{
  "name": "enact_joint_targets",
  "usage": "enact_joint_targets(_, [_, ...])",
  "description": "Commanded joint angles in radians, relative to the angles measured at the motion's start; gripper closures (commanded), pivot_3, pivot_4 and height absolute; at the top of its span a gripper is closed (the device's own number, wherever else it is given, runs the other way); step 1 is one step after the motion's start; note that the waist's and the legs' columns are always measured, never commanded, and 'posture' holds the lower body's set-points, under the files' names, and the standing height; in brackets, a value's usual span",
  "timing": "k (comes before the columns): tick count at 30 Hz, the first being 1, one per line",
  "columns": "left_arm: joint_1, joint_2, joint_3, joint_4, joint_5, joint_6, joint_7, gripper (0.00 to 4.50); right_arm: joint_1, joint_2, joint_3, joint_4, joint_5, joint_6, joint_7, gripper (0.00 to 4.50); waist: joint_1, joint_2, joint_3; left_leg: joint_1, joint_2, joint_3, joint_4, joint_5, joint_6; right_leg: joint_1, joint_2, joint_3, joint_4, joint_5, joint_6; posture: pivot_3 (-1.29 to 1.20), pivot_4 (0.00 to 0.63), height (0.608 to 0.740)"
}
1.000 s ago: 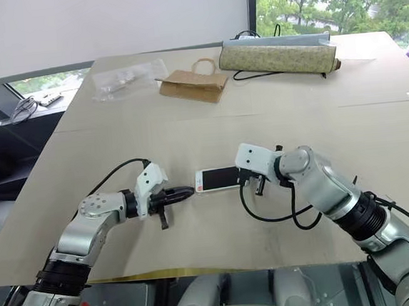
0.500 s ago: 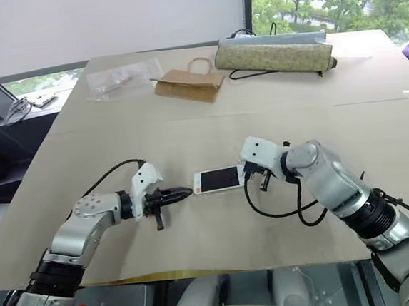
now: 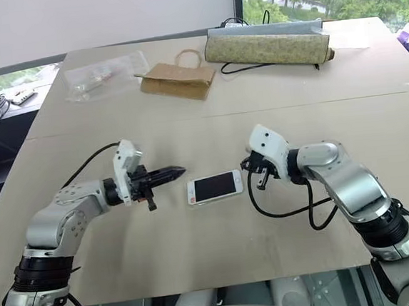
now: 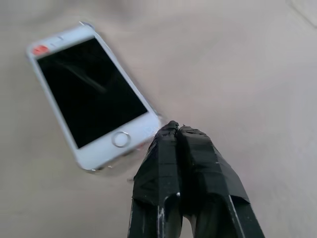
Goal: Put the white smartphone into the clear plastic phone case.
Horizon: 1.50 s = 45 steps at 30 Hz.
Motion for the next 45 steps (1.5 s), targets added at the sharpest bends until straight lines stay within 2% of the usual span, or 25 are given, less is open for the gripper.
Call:
enact_joint_targets(1, [0.037, 0.032, -0.043, -0.099, -0.005, 0.001, -0.045, 4.5, 0.04, -0.011, -0.057, -0.088, 0.086, -0.067, 0.043, 4.44, 0.003, 0.0, 0.0, 0.001, 0.0, 0.0, -0.001, 0.0, 0.0, 0.0, 0.0, 0.001, 0.001, 0.0, 0.0, 0.0, 0.15, 0.74])
enact_joint_targets(6, [0.049, 0.063, -0.065, -0.098, 0.03, -0.028, -0.065, 4.5, 0.121, -0.029, -0.103, -0.142, 0.162, -0.21, 0.105, 4.44, 0.008, 0.0, 0.0, 0.004, 0.0, 0.002, -0.001, 0.0, 0.001, 0.0, -0.001, 0.002, 0.007, 0.0, 0.0, 0.0, 0.15, 0.74])
enact_joint_targets(10, [0.037, 0.072, -0.089, -0.068, 0.084, -0.072, -0.066, 4.5, 0.145, -0.053, -0.108, -0.13, 0.167, -0.285, 0.115, 4.44, 0.008, 0.0, 0.0, 0.006, 0.0, 0.004, 0.001, 0.0, 0.001, 0.002, 0.0, 0.002, 0.008, 0.0, 0.0, 0.0, 0.15, 0.74])
enact_joint_targets(19, [0.013, 0.101, -0.217, 0.081, 0.307, -0.148, -0.024, 4.5, 0.166, -0.085, -0.073, -0.105, 0.138, -0.312, 0.075, 4.44, 0.011, -0.001, -0.001, 0.006, 0.0, 0.004, 0.003, 0.0, 0.001, 0.003, 0.001, 0.003, 0.01, 0.0, 0.0, 0.0, 0.15, 0.74])
enact_joint_targets(22, [0.013, 0.122, -0.229, 0.113, 0.34, -0.176, -0.032, 4.5, 0.165, -0.101, -0.053, -0.099, 0.119, -0.309, 0.068, 4.44, 0.011, -0.001, -0.002, 0.008, 0.0, 0.005, 0.003, 0.0, 0.001, 0.005, 0.001, 0.003, 0.01, 0.0, 0.0, 0.0, 0.15, 0.74])
enact_joint_targets(30, [0.039, 0.111, -0.173, 0.106, 0.286, -0.216, -0.052, 4.5, 0.142, -0.117, -0.02, -0.047, 0.09, -0.292, 0.058, 4.44, 0.003, -0.001, -0.002, 0.021, 0.001, 0.009, 0.001, -0.003, 0.006, 0.013, 0.003, 0.007, 0.012, 0.0, 0.0, 0.0, 0.15, 0.74])
enact_joint_targets(36, [-0.006, 0.005, -0.086, 0.003, 0.118, -0.152, -0.034, 4.5, 0.133, -0.106, -0.008, -0.031, 0.081, -0.287, 0.05, 4.44, 0.009, -0.002, -0.001, 0.022, 0.002, 0.011, 0.002, -0.004, 0.007, 0.014, 0.003, 0.008, 0.011, 0.0, 0.0, 0.0, 0.15, 0.74])
enact_joint_targets(41, [-0.051, -0.042, -0.124, -0.031, 0.102, -0.09, -0.023, 4.5, 0.136, -0.116, -0.005, -0.017, 0.074, -0.287, 0.051, 4.44, 0.021, -0.004, 0.0, 0.016, 0.001, 0.01, 0.006, -0.003, 0.004, 0.012, 0.003, 0.006, 0.011, 0.0, 0.0, 0.0, 0.15, 0.74])
enact_joint_targets(45, [-0.094, -0.062, -0.177, -0.005, 0.144, -0.085, -0.018, 4.5, 0.14, -0.132, 0.002, -0.017, 0.064, -0.282, 0.053, 4.44, 0.025, -0.004, 0.0, 0.016, 0.001, 0.011, 0.006, -0.003, 0.004, 0.012, 0.003, 0.007, 0.011, 0.0, 0.0, 0.0, 0.15, 0.74])
